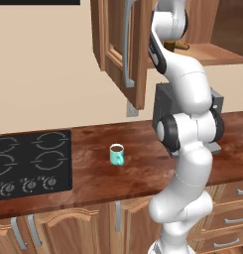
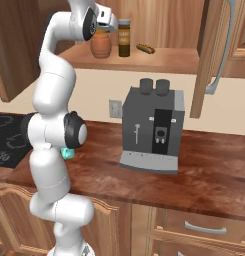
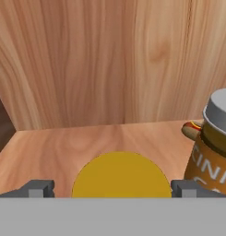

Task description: Pick the cinnamon and honey bottle from the cabinet and place them next to the mug.

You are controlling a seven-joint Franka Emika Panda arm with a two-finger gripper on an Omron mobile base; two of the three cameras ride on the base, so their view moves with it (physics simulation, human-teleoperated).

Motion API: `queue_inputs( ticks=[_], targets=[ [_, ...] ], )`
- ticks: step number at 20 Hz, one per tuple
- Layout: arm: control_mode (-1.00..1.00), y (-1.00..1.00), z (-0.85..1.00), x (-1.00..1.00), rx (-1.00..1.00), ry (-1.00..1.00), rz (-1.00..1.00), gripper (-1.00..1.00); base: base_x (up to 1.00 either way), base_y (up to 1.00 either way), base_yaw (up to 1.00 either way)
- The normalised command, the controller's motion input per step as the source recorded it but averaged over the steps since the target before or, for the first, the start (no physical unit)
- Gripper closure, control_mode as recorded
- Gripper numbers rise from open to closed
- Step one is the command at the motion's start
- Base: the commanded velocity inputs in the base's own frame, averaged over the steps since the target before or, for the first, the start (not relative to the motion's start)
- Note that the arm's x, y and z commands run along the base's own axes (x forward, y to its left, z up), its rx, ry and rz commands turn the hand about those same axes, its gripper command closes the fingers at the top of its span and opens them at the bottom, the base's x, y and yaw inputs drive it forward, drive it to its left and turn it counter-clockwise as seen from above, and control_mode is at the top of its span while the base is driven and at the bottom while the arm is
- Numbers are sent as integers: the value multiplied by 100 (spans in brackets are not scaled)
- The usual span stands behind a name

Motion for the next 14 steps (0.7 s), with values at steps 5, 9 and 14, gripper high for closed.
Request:
queue_inputs(
  ticks=[5,9,14],
  targets=[
    [-100,0,-15,0,1,0,0,-100,0,0,0],
    [-100,0,-11,0,0,0,0,-100,0,0,0],
    [-100,0,-2,0,0,0,0,100,0,0,0]
  ],
)
